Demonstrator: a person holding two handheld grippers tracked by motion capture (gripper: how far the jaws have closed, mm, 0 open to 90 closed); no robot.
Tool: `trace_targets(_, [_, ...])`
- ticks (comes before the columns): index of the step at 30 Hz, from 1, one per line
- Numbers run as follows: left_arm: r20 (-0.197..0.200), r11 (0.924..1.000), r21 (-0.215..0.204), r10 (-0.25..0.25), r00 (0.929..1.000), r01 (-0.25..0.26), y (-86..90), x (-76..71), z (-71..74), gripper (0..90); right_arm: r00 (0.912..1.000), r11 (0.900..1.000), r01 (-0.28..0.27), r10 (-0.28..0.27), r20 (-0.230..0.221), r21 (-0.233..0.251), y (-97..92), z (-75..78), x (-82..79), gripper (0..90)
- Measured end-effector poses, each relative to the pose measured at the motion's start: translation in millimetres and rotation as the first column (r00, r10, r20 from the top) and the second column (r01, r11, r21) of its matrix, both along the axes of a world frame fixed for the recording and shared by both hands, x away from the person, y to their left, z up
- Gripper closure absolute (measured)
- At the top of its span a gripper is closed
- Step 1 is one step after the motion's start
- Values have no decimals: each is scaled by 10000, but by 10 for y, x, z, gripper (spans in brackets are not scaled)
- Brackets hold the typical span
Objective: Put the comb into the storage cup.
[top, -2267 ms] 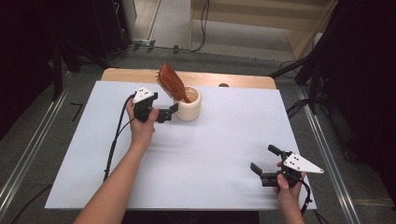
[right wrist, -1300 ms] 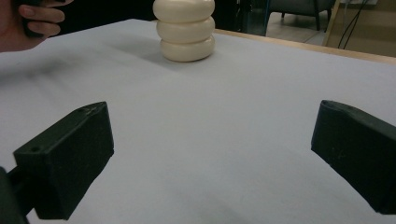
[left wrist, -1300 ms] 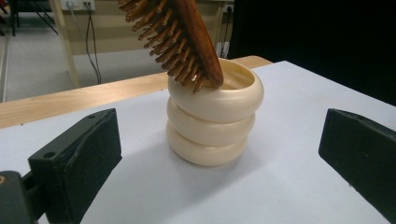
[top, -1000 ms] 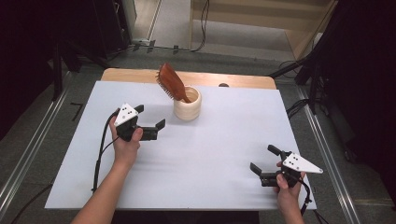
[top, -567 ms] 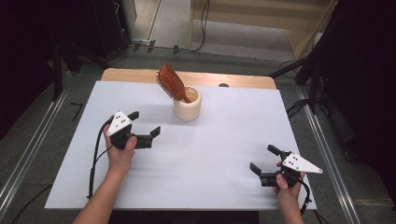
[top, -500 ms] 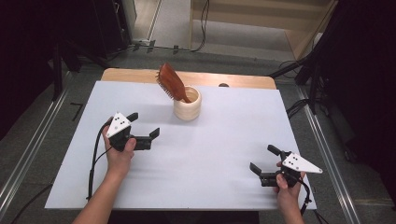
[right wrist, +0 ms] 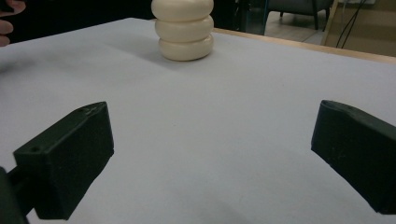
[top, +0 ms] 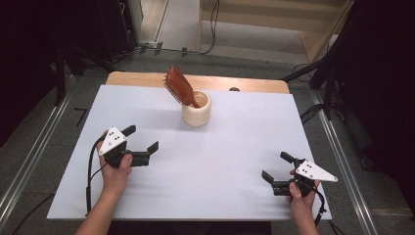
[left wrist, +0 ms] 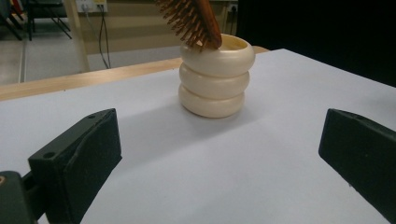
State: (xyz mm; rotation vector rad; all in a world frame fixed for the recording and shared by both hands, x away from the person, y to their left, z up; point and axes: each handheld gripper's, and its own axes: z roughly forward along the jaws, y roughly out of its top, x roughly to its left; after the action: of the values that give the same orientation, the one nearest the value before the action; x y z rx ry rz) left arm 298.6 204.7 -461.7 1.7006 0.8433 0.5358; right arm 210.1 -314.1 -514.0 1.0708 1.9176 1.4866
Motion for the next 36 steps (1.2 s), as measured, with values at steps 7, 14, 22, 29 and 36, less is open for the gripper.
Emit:
trace_targets(7, [-22, 9998, -134, 111, 9999, -111, 76, -105, -57, 0, 10000, 10000, -3, 3, 24, -60, 4, -1, 4, 0])
trace_targets(14, [-84, 9995, -71, 300, 9995, -301, 171, -193, -121, 0, 10000, 10000, -3, 3, 7, -73, 5, -1, 3, 0])
trace_targets(22, [-119, 9989, 253, 388, 9992, -385, 271, -312, -165, 0, 10000, 10000, 14, -15, -10, -88, 8, -1, 2, 0])
trace_targets(29, [-141, 9985, 356, 427, 9990, -421, 368, -396, -182, 0, 10000, 10000, 38, -38, -24, -88, 10, -2, 3, 0])
trace_targets(36, [-107, 9971, 468, 607, 9981, -601, 471, -470, -185, 0, 10000, 10000, 63, -63, -9, -18, -1, -2, 4, 0])
